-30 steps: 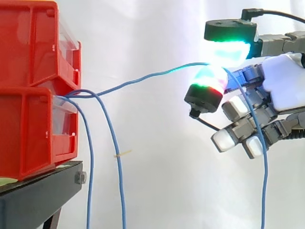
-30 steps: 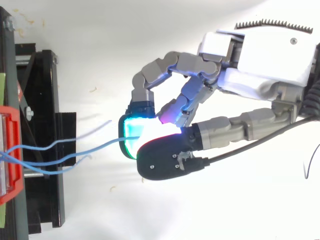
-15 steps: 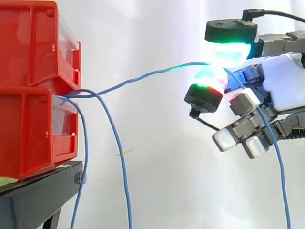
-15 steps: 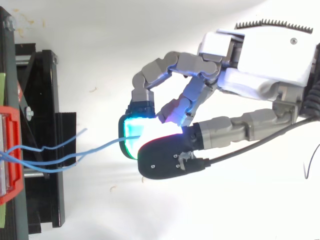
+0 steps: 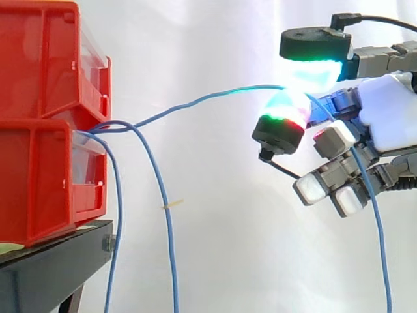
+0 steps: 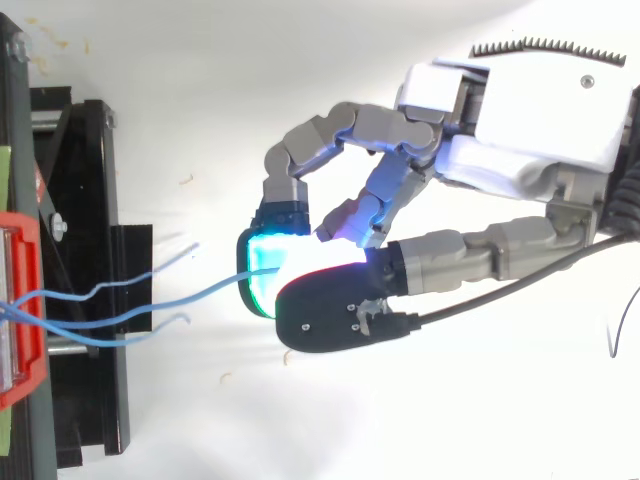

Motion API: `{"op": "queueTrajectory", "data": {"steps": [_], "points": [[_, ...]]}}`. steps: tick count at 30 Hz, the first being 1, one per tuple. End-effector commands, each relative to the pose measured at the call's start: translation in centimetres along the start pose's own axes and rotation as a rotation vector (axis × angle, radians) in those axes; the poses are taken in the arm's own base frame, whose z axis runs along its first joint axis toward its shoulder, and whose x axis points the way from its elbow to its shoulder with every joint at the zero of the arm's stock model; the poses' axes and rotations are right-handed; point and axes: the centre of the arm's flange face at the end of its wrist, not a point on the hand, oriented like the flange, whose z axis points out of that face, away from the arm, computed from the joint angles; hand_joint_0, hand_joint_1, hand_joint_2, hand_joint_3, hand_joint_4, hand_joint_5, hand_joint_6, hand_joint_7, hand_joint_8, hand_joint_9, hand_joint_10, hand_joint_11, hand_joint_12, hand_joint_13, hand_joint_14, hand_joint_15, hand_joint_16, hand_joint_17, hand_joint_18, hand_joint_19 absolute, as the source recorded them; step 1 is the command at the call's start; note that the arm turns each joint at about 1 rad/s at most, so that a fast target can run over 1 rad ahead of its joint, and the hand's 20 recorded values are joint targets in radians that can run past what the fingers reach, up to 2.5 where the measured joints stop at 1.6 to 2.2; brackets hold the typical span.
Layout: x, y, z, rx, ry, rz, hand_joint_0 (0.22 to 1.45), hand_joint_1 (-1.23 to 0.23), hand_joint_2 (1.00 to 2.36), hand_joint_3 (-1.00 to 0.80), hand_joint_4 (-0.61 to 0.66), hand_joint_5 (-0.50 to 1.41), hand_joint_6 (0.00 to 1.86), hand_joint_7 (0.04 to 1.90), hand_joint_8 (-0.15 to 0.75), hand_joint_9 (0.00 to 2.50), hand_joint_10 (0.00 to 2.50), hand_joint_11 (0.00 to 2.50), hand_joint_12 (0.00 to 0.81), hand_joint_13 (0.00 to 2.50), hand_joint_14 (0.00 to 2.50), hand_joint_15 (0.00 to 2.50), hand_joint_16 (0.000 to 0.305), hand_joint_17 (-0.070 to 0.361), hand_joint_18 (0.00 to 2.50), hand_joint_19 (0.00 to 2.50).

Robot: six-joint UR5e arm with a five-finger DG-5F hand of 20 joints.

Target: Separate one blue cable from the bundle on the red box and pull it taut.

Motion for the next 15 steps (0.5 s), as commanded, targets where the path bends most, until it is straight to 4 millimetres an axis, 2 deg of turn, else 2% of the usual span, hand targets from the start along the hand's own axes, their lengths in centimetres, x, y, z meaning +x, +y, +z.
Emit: {"op": "queueTrajectory", "data": {"steps": [1, 15], "points": [[0.02, 0.00, 0.00, 0.000, 0.001, -0.001, 0.50, -0.76, 1.26, -0.02, -0.14, -0.08, 0.89, 1.06, 0.347, 1.20, 0.01, 0.63, 0.420, 0.95, 0.01, 0.42, 0.057, 0.129, 0.96, 0.31], [0.02, 0.00, 0.00, 0.000, 0.001, -0.001, 0.49, -0.75, 1.30, -0.03, -0.14, -0.08, 0.89, 1.03, 0.338, 1.24, 0.01, 0.64, 0.424, 0.96, 0.01, 0.44, 0.057, 0.128, 0.97, 0.33]]}}
